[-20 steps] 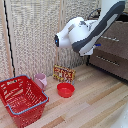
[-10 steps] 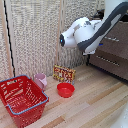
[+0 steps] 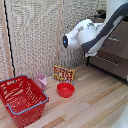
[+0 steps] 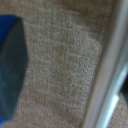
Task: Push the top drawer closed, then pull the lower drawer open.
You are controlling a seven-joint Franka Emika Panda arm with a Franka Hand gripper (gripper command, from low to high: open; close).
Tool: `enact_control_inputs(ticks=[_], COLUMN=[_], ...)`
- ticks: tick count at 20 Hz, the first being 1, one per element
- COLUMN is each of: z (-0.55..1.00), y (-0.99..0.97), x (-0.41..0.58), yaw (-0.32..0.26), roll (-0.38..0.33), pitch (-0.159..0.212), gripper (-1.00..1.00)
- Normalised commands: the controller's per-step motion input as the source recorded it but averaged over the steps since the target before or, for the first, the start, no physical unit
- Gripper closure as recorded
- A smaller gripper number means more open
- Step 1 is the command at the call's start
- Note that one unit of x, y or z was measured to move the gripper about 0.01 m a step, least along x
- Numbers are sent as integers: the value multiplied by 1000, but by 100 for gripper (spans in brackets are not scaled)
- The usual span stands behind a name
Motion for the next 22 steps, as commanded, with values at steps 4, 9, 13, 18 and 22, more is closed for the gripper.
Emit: enact_control_inputs(ticks=[4,9,13,18,22], z=[323,575,575,470,331], y=[-331,-699,-794,-627,-600], x=[25,0,-63,-146,-168], yaw=[1,0,-1,0,0], roll=[-41,-23,-31,-81,-95], pitch=[0,11,21,33,33], gripper=[100,100,100,100,100])
